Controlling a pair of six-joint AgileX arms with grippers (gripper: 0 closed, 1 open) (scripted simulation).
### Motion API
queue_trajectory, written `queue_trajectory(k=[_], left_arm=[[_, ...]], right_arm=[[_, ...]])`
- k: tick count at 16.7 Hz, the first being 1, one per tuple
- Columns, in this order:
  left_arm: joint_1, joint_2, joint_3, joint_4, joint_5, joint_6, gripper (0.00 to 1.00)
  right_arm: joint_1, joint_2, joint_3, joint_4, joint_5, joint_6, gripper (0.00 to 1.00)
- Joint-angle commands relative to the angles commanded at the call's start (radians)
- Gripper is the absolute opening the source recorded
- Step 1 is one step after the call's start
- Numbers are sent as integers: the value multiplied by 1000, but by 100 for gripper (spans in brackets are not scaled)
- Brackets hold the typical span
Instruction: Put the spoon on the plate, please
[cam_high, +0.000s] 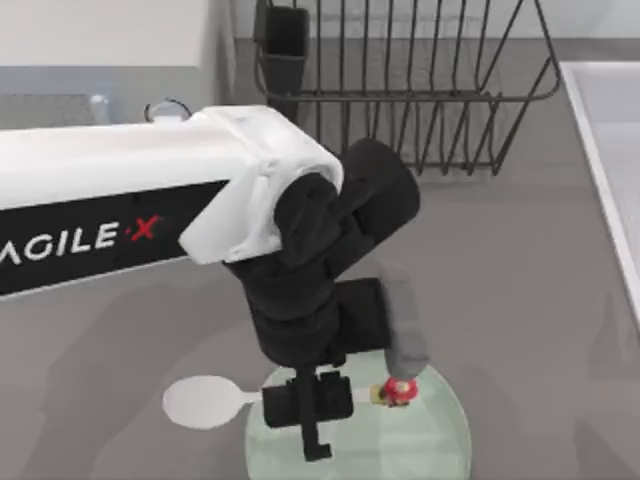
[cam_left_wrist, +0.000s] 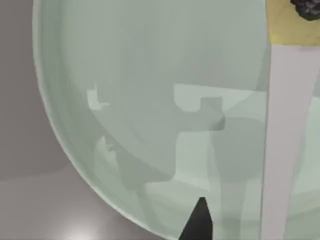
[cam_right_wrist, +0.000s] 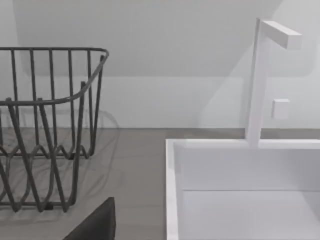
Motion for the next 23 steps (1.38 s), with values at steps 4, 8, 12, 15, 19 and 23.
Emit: queue_trajectory(k=[4, 8, 12, 15, 19, 23], left_arm=[[-86, 17, -13, 65, -26, -25, 0], [-83, 12, -11, 63, -24, -23, 0], [-88, 10, -10, 79, -15, -21, 0], [-109, 12, -11, 116, 7, -9, 0], [-150, 2, -27, 181, 39, 20, 0], [-184, -15, -50, 235, 63, 45, 0]], right_arm=[[0, 0, 0, 0, 0, 0, 100], [0, 0, 0, 0, 0, 0, 100], [0, 0, 0, 0, 0, 0, 100], [0, 0, 0, 0, 0, 0, 100], [0, 0, 0, 0, 0, 0, 100], [0, 0, 0, 0, 0, 0, 100]])
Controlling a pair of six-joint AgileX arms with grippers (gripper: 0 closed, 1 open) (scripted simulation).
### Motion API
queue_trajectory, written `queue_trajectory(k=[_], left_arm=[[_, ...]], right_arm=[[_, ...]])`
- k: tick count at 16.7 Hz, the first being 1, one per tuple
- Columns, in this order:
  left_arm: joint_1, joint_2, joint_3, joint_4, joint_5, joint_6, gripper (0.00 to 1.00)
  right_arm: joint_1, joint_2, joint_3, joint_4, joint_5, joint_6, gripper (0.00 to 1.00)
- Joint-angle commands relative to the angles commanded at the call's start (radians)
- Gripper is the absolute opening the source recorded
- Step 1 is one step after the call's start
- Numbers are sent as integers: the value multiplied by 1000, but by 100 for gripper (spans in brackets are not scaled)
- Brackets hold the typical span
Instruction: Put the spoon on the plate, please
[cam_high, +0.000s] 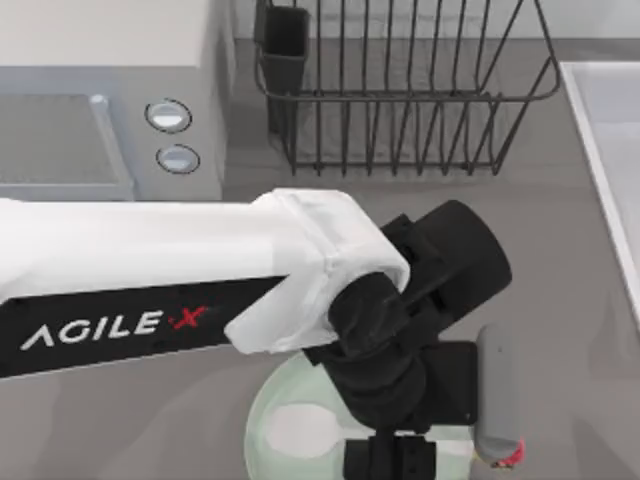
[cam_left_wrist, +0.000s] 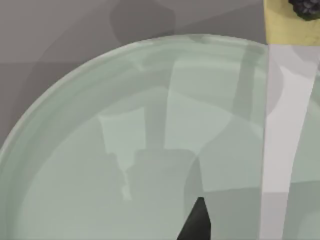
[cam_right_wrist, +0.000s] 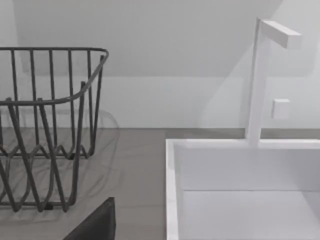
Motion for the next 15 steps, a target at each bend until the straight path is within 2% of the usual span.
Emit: queue_trajectory(k=[6, 15], left_arm=[[11, 20, -7, 19, 15, -19, 0], [84, 96, -27, -5, -82, -78, 0]], right_arm=[[0, 0, 0, 0, 0, 0, 100], [0, 0, 0, 0, 0, 0, 100]])
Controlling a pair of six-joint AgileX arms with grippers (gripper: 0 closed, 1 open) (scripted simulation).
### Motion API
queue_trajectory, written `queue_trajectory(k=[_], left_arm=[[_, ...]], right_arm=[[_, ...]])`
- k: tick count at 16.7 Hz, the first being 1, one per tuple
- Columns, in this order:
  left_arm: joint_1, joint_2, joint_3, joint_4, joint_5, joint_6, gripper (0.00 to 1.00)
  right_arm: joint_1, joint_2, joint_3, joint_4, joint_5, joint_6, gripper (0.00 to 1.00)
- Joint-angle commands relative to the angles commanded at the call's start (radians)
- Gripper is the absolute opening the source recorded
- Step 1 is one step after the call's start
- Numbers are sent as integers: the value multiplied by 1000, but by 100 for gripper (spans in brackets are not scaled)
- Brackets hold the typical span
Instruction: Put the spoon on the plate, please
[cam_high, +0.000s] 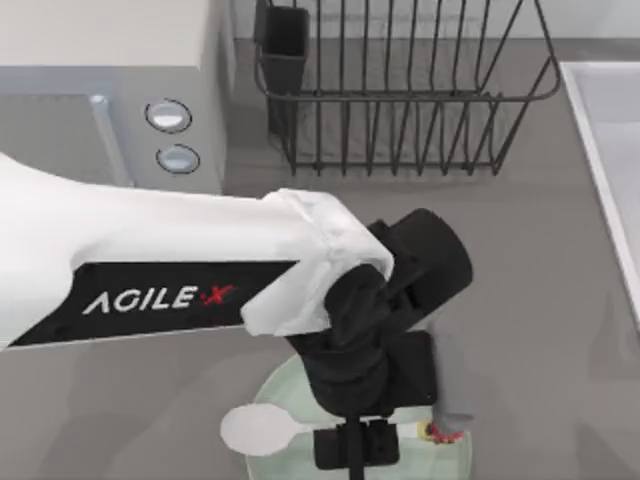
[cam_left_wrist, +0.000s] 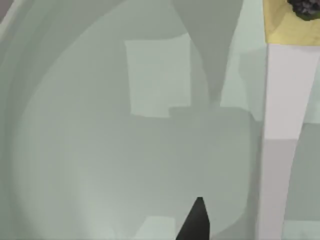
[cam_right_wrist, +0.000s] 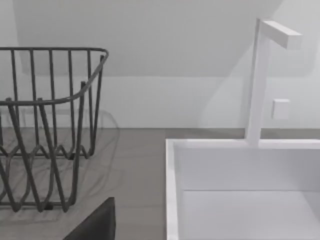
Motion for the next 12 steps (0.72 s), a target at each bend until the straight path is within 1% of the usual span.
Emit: queue_trajectory(k=[6, 12], left_arm=[[3, 19, -17, 0, -6, -2, 0], [3, 19, -17, 0, -6, -2, 45]], right_arm=[[0, 0, 0, 0, 0, 0, 100], [0, 0, 0, 0, 0, 0, 100]])
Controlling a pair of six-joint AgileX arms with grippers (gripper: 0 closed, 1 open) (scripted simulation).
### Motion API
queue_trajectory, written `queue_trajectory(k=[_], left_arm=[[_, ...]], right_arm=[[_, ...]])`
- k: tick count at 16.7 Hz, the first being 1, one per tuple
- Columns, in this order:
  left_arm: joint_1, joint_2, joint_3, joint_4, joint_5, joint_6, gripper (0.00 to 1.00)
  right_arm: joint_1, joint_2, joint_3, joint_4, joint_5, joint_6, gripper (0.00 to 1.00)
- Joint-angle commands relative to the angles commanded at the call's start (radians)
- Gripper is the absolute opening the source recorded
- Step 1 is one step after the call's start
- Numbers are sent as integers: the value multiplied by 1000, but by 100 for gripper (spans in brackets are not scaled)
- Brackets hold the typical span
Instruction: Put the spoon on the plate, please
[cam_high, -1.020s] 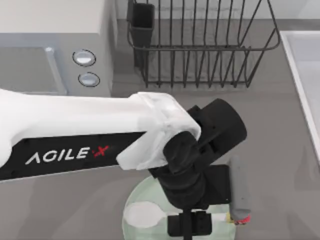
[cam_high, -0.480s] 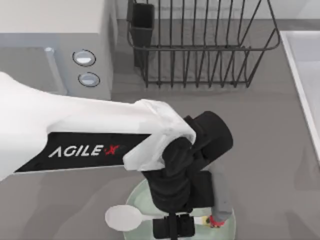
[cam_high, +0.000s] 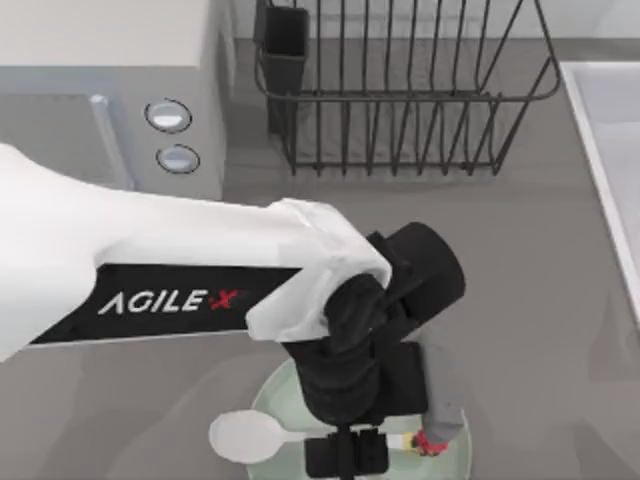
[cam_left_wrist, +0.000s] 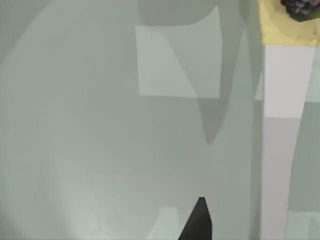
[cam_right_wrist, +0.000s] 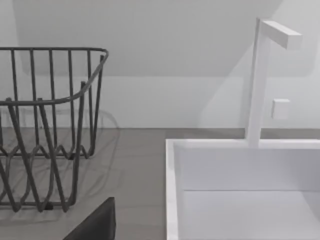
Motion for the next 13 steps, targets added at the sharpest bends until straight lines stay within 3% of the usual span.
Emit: queue_trajectory(k=[7, 13], left_arm=[[0, 0, 0, 0, 0, 0, 98], [0, 0, 0, 0, 0, 0, 100]], right_arm=[[0, 0, 0, 0, 0, 0, 100], [0, 0, 0, 0, 0, 0, 100]])
